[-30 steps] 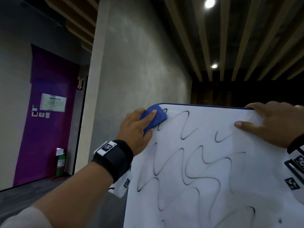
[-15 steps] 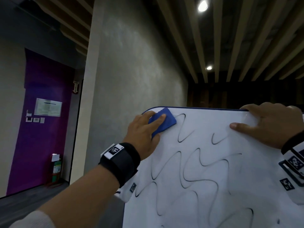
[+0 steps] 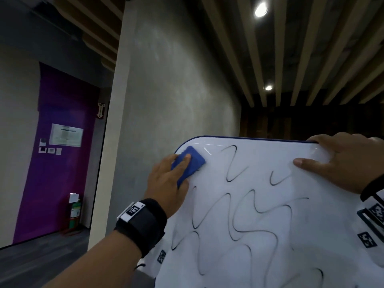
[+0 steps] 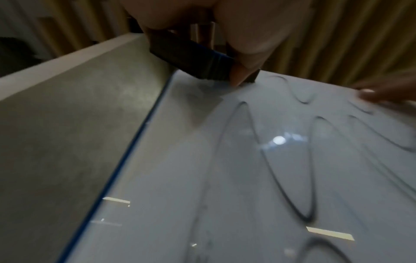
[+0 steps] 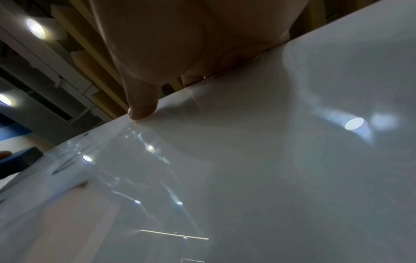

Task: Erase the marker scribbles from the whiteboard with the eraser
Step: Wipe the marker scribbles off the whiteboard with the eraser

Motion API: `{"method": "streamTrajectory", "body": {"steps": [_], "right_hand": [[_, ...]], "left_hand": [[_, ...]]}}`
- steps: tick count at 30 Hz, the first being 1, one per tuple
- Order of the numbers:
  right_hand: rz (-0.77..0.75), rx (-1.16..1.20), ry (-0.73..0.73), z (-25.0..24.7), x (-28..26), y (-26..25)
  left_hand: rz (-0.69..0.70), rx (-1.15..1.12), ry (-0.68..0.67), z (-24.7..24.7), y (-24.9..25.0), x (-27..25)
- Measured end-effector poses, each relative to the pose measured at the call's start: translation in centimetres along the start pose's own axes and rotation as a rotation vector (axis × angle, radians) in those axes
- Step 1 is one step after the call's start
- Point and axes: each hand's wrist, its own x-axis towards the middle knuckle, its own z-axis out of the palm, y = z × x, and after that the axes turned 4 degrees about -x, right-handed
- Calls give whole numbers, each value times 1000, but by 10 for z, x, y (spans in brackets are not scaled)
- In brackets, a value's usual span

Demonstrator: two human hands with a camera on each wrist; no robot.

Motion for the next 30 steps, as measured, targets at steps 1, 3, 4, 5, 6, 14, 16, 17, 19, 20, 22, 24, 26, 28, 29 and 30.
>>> {"method": "streamTrajectory", "body": {"steps": [1,3,4,5,6,14,16,17,19,20,22,24,26,28,29,30], "right_hand": [[-2,-2,1,1,0,0],[-3,-10,-9,0,1,0],[-4,-20,-15,0,1,0],[-3,-28,-17,0,0,-1],[0,-28,-13,0,0,-1],[-4,-17,7,-1,-3,2],[-9,-18,2,-1,-2,2],[-11,-15,1,0,-1,3],[-14,-4,-9,1,0,3],[-14,0,-14,1,0,3],[-11,6,-12,0,0,2],[-8,3,-7,-1,-2,1],[-10,2,-6,-2,-2,1],[-12,11,-10,-2,-3,0],[-14,17,-12,-2,-2,1],[-16,21,-14,-1,-2,2]], "left_hand": [[-84,-22,28,-2,-7,-4],[-147,-47,37,-2,-9,-8],[-110,-50,23,0,-4,-8],[-40,-50,4,2,5,-6],[46,-46,-11,5,17,0],[144,-33,38,12,38,8],[112,-40,14,11,19,-31],[87,-33,0,10,10,-44],[55,-13,4,9,2,-42],[28,0,23,8,5,-30],[0,19,82,9,23,3],[90,-9,87,16,53,18],[240,-39,-8,26,78,16],[319,-24,-66,28,80,20],[301,-11,-51,23,78,30],[248,5,-9,18,75,42]]}}
